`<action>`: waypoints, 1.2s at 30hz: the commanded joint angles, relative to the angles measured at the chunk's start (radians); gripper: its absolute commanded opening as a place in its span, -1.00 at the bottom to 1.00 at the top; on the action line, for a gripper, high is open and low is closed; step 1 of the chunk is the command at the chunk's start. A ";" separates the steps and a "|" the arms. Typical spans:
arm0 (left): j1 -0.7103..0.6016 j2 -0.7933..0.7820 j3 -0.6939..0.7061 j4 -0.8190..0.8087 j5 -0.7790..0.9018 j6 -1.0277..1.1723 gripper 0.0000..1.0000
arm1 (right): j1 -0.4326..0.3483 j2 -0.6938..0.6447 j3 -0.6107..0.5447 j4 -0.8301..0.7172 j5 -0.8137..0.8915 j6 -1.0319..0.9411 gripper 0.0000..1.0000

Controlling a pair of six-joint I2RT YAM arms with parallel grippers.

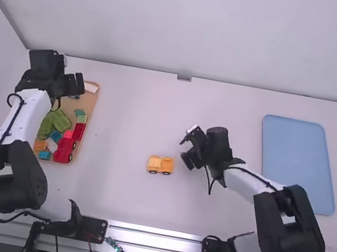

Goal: Assemble lego blocks to make yellow taxi

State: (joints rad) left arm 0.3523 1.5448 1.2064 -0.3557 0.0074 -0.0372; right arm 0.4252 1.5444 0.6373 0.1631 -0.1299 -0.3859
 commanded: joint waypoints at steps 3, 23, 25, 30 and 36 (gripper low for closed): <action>-0.006 0.003 -0.024 0.020 0.006 -0.066 0.98 | -0.002 -0.130 0.147 -0.254 0.166 0.153 0.98; 0.169 0.107 0.169 -0.238 0.039 -0.469 0.98 | -0.026 -0.206 0.397 -0.631 0.078 0.150 0.98; 0.223 0.179 0.254 -0.311 0.045 -0.524 0.98 | -0.026 -0.206 0.397 -0.636 0.078 0.150 0.98; 0.303 0.373 0.448 -0.489 0.009 -0.621 0.99 | -0.026 -0.206 0.397 -0.636 0.078 0.150 0.98; 0.364 0.529 0.552 -0.589 -0.072 -0.807 0.98 | -0.026 -0.206 0.397 -0.637 0.078 0.150 0.98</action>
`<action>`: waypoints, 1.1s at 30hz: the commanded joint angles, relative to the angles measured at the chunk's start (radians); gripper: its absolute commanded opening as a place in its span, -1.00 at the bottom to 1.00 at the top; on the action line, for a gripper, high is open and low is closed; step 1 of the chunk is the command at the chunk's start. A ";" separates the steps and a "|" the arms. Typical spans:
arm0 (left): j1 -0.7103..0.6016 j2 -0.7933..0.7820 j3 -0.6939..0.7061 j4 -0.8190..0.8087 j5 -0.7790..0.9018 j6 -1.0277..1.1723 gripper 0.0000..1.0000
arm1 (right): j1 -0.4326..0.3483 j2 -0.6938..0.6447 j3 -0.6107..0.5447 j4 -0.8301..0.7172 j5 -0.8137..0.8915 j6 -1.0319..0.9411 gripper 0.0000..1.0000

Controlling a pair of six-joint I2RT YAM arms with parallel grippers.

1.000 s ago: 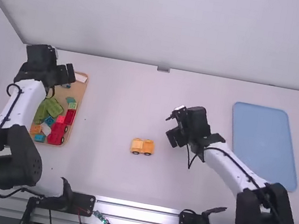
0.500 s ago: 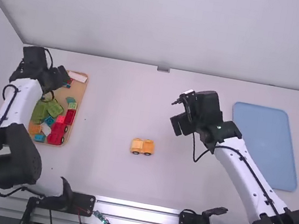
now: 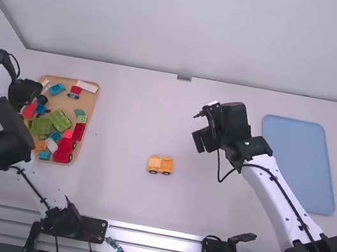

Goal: Assemble lego blocks to make yellow taxi

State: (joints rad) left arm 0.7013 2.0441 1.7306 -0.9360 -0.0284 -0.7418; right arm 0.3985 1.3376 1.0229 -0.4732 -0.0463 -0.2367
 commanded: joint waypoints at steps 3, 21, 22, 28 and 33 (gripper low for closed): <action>0.049 0.073 0.023 0.018 0.003 -0.114 0.96 | 0.000 0.001 0.012 -0.003 -0.006 0.001 0.98; 0.117 0.100 -0.129 0.144 0.020 -0.188 0.33 | 0.000 0.001 0.012 -0.006 -0.009 0.001 0.98; 0.117 0.100 -0.131 0.146 0.020 -0.188 0.30 | 0.001 0.001 0.012 -0.006 -0.009 0.001 0.98; 0.117 0.100 -0.141 0.160 0.009 -0.185 0.28 | 0.000 0.001 0.010 -0.007 -0.010 0.001 0.98; 0.117 0.100 -0.176 0.231 0.013 -0.176 0.24 | 0.000 0.001 0.010 -0.014 -0.010 0.002 0.98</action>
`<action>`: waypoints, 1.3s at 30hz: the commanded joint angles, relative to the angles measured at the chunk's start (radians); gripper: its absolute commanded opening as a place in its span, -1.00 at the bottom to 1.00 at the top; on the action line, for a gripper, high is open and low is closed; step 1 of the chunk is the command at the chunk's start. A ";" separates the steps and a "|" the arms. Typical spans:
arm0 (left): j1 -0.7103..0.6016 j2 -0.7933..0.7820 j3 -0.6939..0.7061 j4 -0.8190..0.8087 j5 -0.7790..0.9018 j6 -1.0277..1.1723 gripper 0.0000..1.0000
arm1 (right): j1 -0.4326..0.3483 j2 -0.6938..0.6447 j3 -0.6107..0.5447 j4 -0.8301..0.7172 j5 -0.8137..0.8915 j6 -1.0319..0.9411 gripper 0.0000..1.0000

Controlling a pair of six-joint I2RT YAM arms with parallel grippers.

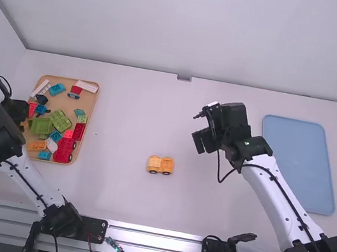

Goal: Assemble lego blocks to make yellow taxi

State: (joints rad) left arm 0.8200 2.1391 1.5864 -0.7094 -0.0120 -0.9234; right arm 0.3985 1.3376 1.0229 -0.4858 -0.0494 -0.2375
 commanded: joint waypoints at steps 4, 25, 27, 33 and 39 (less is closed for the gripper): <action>-0.002 0.005 -0.055 0.032 0.001 0.004 0.22 | 0.000 0.001 0.010 -0.002 -0.006 0.002 0.98; -0.002 0.005 -0.095 0.095 -0.013 0.000 0.08 | 0.001 0.001 0.010 -0.016 -0.006 0.002 0.98; -0.001 0.005 -0.106 0.109 -0.001 0.000 0.07 | 0.000 0.001 0.010 -0.016 -0.006 0.002 0.97; -0.001 0.005 -0.117 0.127 0.023 -0.004 -0.01 | 0.001 0.001 0.010 -0.016 -0.006 0.002 0.98; -0.002 0.005 -0.117 0.124 0.023 -0.004 -0.14 | 0.017 0.001 0.010 -0.016 -0.006 0.002 0.98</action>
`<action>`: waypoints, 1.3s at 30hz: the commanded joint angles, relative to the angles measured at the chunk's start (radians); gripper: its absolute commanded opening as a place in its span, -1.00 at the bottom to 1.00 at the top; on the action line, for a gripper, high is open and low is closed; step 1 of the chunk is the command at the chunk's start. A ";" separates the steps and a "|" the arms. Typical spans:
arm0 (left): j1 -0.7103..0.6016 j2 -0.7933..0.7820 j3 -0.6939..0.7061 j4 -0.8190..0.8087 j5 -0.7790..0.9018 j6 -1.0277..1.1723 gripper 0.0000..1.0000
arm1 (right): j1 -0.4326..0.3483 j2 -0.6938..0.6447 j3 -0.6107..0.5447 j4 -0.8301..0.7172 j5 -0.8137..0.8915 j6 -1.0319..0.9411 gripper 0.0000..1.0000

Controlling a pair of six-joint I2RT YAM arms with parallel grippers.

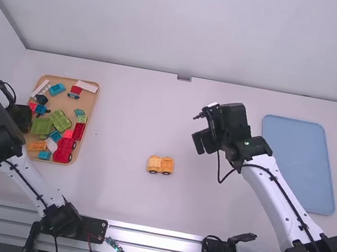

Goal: Assemble lego blocks to make yellow taxi

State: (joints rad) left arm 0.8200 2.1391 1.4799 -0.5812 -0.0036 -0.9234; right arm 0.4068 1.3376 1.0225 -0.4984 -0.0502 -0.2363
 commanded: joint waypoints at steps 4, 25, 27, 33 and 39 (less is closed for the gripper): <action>-0.001 0.005 -0.008 -0.009 0.014 -0.004 -0.30 | 0.021 0.001 0.010 0.000 0.004 0.001 0.98; -0.002 -0.108 -0.008 -0.063 0.039 -0.008 -0.96 | 0.019 0.001 0.010 0.020 -0.002 0.001 0.98; -0.001 -0.150 -0.008 -0.092 0.037 -0.007 -0.95 | 0.019 0.001 0.010 0.020 -0.002 0.001 0.98; -0.005 -0.242 -0.008 -0.133 0.064 0.025 -0.97 | 0.019 0.001 0.010 0.030 -0.006 0.001 0.98; -0.057 -0.397 -0.042 -0.116 0.316 0.244 -0.97 | 0.016 0.001 0.010 0.091 -0.114 0.016 0.98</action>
State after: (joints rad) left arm 0.7940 1.8156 1.4689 -0.6945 0.1848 -0.7837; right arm 0.4244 1.3380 1.0229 -0.4149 -0.0967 -0.2287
